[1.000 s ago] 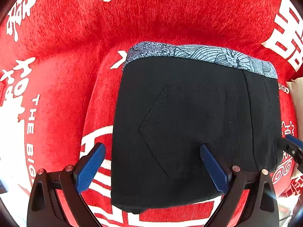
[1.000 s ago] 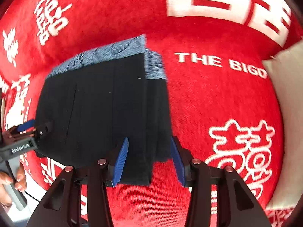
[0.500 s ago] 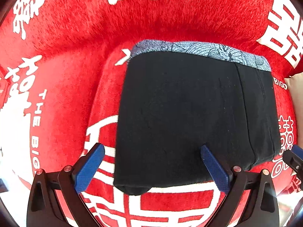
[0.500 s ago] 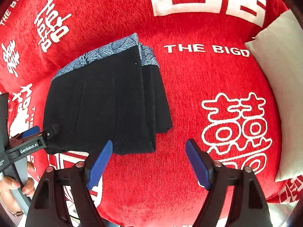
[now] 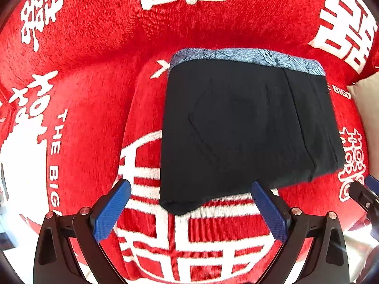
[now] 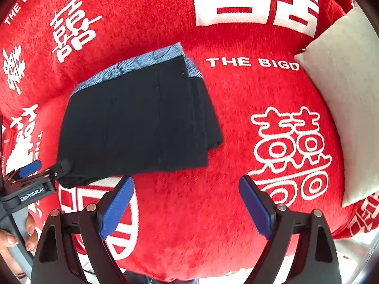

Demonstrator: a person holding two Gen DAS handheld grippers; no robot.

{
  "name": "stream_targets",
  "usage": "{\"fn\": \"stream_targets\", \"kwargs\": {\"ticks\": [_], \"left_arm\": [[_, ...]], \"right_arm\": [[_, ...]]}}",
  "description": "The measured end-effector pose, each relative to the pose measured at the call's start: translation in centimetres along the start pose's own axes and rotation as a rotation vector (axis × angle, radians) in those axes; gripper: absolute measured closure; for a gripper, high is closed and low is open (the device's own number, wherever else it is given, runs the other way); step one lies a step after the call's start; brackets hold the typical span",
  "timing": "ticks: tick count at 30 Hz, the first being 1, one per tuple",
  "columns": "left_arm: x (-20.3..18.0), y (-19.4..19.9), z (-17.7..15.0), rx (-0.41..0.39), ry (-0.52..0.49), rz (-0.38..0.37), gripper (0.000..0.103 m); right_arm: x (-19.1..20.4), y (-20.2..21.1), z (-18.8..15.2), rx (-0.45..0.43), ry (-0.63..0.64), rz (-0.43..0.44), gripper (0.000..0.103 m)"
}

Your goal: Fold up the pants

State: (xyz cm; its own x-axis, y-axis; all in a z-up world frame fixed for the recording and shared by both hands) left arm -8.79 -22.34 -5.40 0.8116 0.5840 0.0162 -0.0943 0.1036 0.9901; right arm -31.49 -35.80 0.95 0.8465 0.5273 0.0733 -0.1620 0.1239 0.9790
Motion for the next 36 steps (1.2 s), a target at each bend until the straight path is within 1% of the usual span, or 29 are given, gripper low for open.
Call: {"fn": "stream_targets", "kwargs": {"ticks": [3,6,13,17,20,22,25,28,29,32,33,34,35,36], "left_arm": [[0.3,0.5,-0.6,0.024,-0.017,0.012,0.001],[0.6,1.6,-1.5,0.034,-0.030,0.010,0.001],[0.5,5.2,-3.6,0.023,-0.075,-0.003,0.001],[0.9,6.5,-4.3,0.009,-0.078,-0.014,0.001],[1.8,6.7,-4.3,0.006,-0.055,-0.039,0.001],[2.4,6.3,-3.9,0.010,-0.030,-0.063,0.001],[3.4,4.8,-2.8,0.042,-0.010,-0.078,0.001],[4.6,2.9,-1.2,0.063,0.045,-0.097,0.001],[4.9,2.3,-0.6,0.069,0.061,-0.093,0.001],[5.6,0.2,1.5,0.072,0.110,-0.100,0.001],[5.5,-0.6,2.3,0.067,0.119,-0.124,0.001],[5.2,-1.3,3.2,0.056,0.116,-0.158,0.001],[5.0,-2.0,3.9,0.046,0.109,-0.166,0.001],[4.8,-2.7,4.5,0.041,0.097,-0.159,0.001]], "right_arm": [[0.7,0.7,-0.4,0.000,-0.009,-0.012,0.011],[1.5,2.0,-0.8,-0.004,-0.027,-0.004,0.011],[3.3,4.8,-1.8,-0.002,-0.020,-0.017,0.011],[4.3,6.2,-2.8,0.006,-0.002,-0.022,0.011],[4.7,7.0,-3.1,0.011,0.008,-0.011,0.011],[4.5,7.4,-3.0,0.010,0.006,-0.003,0.011],[3.6,7.7,-2.5,0.014,0.000,0.000,0.011],[2.1,7.3,-1.3,0.025,-0.007,0.037,0.011],[1.5,6.9,-0.8,0.032,-0.007,0.049,0.011],[-0.9,4.0,1.6,0.072,-0.019,0.104,0.011],[-1.4,3.1,2.2,0.086,-0.027,0.120,0.011],[-2.3,1.8,3.3,0.103,-0.042,0.146,0.011],[-3.0,0.8,4.1,0.114,-0.055,0.177,0.011],[-3.8,-0.6,5.3,0.127,-0.071,0.228,0.011]]}}
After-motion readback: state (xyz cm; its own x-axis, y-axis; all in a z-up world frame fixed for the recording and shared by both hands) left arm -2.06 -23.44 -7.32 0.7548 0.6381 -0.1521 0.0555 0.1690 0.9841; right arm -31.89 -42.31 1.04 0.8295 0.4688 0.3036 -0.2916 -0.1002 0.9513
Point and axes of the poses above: each gripper's, at about its wrist camera, not at the fingertips, and y roughly against the way its jaws point, x to its left, z to its top, the point moved 3 cm from there along -y, roughly the way its jaws point, and after that the axes turned 5 degrees about -y, right-handed, at the moved point
